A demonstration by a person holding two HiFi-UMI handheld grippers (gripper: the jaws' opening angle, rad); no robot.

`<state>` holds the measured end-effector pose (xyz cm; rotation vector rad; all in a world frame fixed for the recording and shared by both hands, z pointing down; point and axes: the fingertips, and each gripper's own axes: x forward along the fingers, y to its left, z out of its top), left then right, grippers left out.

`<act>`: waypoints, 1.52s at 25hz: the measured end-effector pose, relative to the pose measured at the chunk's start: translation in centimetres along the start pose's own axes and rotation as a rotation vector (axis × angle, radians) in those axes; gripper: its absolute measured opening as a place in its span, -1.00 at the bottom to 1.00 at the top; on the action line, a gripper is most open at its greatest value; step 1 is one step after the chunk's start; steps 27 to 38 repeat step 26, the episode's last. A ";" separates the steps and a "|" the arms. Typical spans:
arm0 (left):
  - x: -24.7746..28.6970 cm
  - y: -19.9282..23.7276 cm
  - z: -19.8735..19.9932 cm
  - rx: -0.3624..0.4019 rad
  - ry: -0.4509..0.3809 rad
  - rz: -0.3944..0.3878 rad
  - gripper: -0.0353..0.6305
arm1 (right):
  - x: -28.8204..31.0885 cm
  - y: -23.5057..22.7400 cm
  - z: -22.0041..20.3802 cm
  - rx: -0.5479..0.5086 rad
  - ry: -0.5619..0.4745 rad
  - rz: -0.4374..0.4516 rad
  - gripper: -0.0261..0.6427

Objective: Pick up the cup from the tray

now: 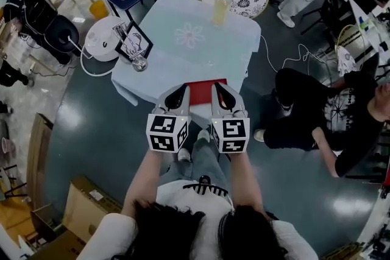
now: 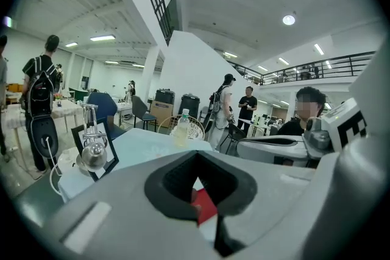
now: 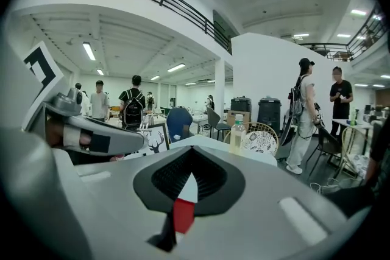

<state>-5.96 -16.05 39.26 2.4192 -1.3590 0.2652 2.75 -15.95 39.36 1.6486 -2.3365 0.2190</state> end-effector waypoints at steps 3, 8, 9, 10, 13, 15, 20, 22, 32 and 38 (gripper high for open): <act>-1.2 -0.6 -0.1 0.022 -0.001 -0.014 -0.89 | -1.3 0.8 -0.1 0.021 0.005 -0.008 -0.86; -2.6 -1.5 0.0 0.030 -0.015 -0.036 -0.89 | -2.8 2.0 0.0 0.005 0.006 -0.020 -0.86; -2.8 -1.7 0.0 0.033 -0.019 -0.040 -0.89 | -3.0 2.2 0.0 0.002 0.005 -0.021 -0.86; -3.0 -1.9 0.0 0.038 -0.022 -0.043 -0.89 | -3.2 2.4 0.1 -0.001 0.004 -0.019 -0.86; -3.3 -2.1 0.0 0.056 -0.022 -0.047 -0.89 | -3.5 3.0 0.4 -0.013 0.005 -0.015 -0.86; -3.4 -2.2 0.0 0.059 -0.020 -0.048 -0.89 | -3.6 3.2 0.5 -0.018 0.008 -0.013 -0.86; -3.8 -2.3 -0.5 0.065 -0.022 -0.048 -0.89 | -4.1 3.7 0.4 -0.016 0.001 -0.011 -0.86; -3.9 -2.5 -0.7 0.065 -0.023 -0.051 -0.89 | -4.2 3.8 0.1 -0.003 0.004 -0.008 -0.86; -3.9 -2.4 -0.8 0.068 -0.021 -0.053 -0.89 | -4.2 4.1 0.0 -0.004 0.011 -0.006 -0.86; -3.9 -2.4 -0.8 0.068 -0.021 -0.053 -0.89 | -4.2 4.1 0.0 -0.004 0.011 -0.006 -0.86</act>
